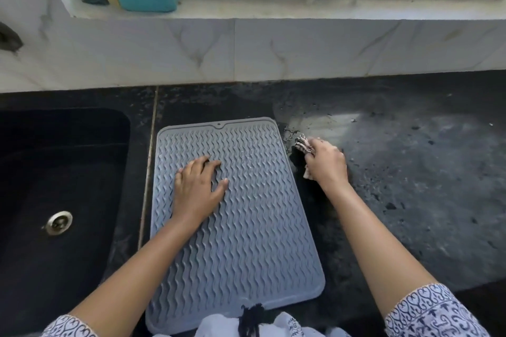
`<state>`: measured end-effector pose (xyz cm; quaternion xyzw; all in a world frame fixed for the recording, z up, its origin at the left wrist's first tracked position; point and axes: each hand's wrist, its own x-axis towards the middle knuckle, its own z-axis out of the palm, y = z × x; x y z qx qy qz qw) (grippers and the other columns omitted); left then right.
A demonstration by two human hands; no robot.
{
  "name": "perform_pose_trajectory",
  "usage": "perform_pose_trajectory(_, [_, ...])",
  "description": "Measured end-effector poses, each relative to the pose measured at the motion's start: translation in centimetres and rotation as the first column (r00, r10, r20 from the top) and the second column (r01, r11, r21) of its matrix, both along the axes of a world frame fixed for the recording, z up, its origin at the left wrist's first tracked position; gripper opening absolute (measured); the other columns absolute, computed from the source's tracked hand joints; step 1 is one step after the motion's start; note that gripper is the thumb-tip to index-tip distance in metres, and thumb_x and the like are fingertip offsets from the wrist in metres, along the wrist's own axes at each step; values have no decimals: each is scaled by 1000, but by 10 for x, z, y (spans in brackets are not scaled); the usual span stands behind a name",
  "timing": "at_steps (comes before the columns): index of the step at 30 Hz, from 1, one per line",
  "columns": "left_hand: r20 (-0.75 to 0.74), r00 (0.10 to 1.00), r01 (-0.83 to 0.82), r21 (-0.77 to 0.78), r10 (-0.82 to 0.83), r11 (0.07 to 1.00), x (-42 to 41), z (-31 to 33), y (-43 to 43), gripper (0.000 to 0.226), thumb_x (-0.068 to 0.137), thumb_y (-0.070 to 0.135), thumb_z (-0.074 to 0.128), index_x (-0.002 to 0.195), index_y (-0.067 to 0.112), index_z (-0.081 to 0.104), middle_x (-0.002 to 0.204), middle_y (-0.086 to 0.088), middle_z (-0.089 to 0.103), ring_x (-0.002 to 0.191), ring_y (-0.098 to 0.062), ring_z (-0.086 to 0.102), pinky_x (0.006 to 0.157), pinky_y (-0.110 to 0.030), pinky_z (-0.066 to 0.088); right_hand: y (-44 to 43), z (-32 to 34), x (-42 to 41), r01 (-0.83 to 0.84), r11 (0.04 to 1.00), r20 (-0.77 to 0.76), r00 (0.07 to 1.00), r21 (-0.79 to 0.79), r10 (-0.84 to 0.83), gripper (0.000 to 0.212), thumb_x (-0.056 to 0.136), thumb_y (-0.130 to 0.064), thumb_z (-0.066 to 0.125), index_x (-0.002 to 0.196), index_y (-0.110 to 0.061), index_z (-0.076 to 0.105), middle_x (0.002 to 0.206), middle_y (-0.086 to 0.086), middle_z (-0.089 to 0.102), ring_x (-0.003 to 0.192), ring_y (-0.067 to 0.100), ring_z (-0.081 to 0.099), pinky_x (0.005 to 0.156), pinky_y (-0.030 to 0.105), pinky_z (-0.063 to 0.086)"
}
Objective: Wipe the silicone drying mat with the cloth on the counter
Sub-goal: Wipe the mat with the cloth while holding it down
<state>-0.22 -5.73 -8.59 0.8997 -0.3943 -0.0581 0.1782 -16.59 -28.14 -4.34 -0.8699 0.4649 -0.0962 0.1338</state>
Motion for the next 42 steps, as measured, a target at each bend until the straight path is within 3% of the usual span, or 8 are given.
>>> perform_pose_trajectory(4, [10, 999, -41, -32, 41, 999, 8, 14, -29, 41, 92, 45, 49, 129, 27, 50, 134, 1, 45, 131, -18, 33, 110, -45, 20, 4, 33, 32, 36, 975, 212, 974, 219, -83, 33, 89, -14, 48, 116, -26, 62, 66, -8, 60, 54, -1, 53, 45, 4, 39])
perform_pose_trajectory(8, [-3, 1000, -11, 13, 11, 1000, 25, 18, -68, 48, 94, 41, 47, 138, 24, 41, 150, -4, 32, 142, -22, 20, 117, -49, 5, 15, 17, 89, -153, 987, 238, 961, 50, 137, 37, 89, -22, 47, 124, -22, 57, 115, 3, 64, 105, 23, 56, 92, 37, 44])
perform_pose_trajectory(13, [-32, 999, -28, 50, 30, 998, 33, 8, -89, 50, 101, 37, 31, 149, 24, 26, 159, 0, 16, 147, -19, 8, 117, -49, 0, 22, -31, 110, -257, 965, -58, 965, -56, 254, 55, 88, -47, 42, 139, -29, 40, 149, 1, 36, 139, 29, 24, 108, 51, 23])
perform_pose_trajectory(29, [23, 999, -36, 29, 35, 999, 36, -7, -93, 49, 101, 35, 26, 150, 29, 23, 159, 3, 17, 147, -18, 9, 116, -49, -1, 78, 0, 43, -258, 966, -264, 930, 33, 257, 39, 95, -19, 40, 134, -13, 46, 133, 7, 50, 106, 32, 40, 82, 37, 43])
perform_pose_trajectory(32, [18, 999, -34, 30, 33, 999, 35, -6, -92, 49, 101, 35, 25, 150, 30, 21, 159, 3, 15, 147, -18, 8, 116, -48, -4, 70, 16, 48, -184, 972, -138, 969, 144, 203, 31, 95, -20, 37, 122, -14, 54, 122, 6, 56, 106, 29, 39, 78, 36, 38])
perform_pose_trajectory(35, [23, 999, -47, 49, 46, 998, 34, -5, -92, 50, 101, 36, 24, 151, 30, 19, 160, 4, 14, 147, -18, 7, 115, -51, -3, 51, -2, 76, -156, 984, 19, 988, 83, 155, 44, 95, -26, 40, 138, -20, 42, 141, 8, 44, 125, 31, 34, 99, 41, 32])
perform_pose_trajectory(38, [21, 998, -64, 73, 63, 995, 33, -5, -93, 51, 101, 37, 22, 151, 30, 15, 160, 6, 10, 147, -17, 5, 115, -51, -4, 41, -29, 95, -246, 969, -110, 963, 21, 247, 58, 94, -49, 34, 147, -28, 23, 157, 6, 15, 143, 33, 4, 113, 49, 4])
perform_pose_trajectory(42, [26, 997, -69, 90, 67, 994, 34, -4, -96, 52, 101, 37, 22, 152, 30, 14, 160, 6, 9, 147, -18, 5, 115, -51, -4, 26, -32, 100, -267, 964, -155, 952, 12, 266, 58, 93, -51, 35, 146, -30, 24, 156, 4, 18, 143, 32, 6, 112, 51, 13])
